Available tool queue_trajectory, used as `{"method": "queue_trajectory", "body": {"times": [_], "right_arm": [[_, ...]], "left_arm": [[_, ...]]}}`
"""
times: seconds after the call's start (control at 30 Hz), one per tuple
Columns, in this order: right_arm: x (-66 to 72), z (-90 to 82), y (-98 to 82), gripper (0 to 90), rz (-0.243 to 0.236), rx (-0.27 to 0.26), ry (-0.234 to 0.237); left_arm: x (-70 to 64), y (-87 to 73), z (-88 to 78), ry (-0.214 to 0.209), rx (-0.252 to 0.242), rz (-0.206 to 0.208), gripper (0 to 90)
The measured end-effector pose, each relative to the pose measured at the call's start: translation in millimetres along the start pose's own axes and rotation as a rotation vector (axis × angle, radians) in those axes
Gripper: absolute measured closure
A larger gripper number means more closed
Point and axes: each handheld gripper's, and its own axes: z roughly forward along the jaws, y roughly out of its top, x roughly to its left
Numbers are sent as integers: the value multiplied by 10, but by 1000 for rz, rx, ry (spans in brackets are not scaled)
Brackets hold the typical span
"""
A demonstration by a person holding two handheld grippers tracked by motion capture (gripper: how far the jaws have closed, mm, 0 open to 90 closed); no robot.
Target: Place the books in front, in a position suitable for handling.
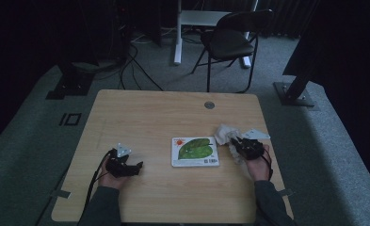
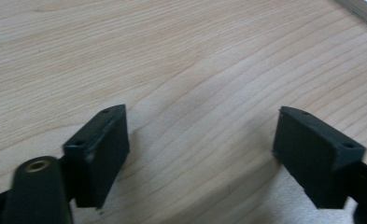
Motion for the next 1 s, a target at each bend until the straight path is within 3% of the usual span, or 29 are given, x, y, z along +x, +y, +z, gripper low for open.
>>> {"method": "queue_trajectory", "body": {"times": [0.13, 0.17, 0.2, 0.33, 0.37, 0.47, 0.5, 0.53, 0.57, 0.67, 0.77, 0.83, 0.87, 0.9, 1.0], "right_arm": [[-130, 225, -123, 791, 47, 50, -12], [-150, 276, -152, 742, 55, 72, -17], [-161, 303, -175, 662, 68, 81, -23], [-29, 116, -98, 445, 66, -14, -59], [55, 34, -44, 408, 48, -53, -59], [254, -60, 49, 374, 17, -99, -5], [324, -49, 64, 374, 30, -114, 53], [324, -49, 64, 374, 30, -114, 53], [415, 61, 49, 374, 58, -100, 135], [431, 97, 38, 374, 64, -90, 145], [501, 435, -118, 346, 99, 22, 218], [502, 477, -142, 346, 105, 48, 223], [502, 477, -142, 346, 105, 48, 223], [502, 492, -143, 344, 115, 58, 253], [514, 491, -140, 343, 113, 62, 250]], "left_arm": [[-125, 56, 12, -58, -18, 21, 257], [-125, 56, 12, -58, -18, 21, 257], [-207, 115, 1, -91, -51, 27, 257], [-328, 208, 0, -132, -95, 34, 256], [-434, 290, 43, -162, -107, 45, 255], [-551, 375, 123, -177, -102, 66, 254], [-660, 450, 227, -184, -89, 84, 253], [-660, 450, 227, -184, -89, 84, 249], [-740, 506, 337, -186, -67, 95, 247], [-773, 534, 405, -194, -56, 94, 247], [-805, 597, 534, -238, -30, 73, 228], [-815, 633, 581, -269, -17, 68, 214], [-817, 649, 596, -273, -16, 73, 214], [-818, 665, 615, -278, -17, 70, 214], [-825, 705, 659, -290, -17, 70, 215]]}}
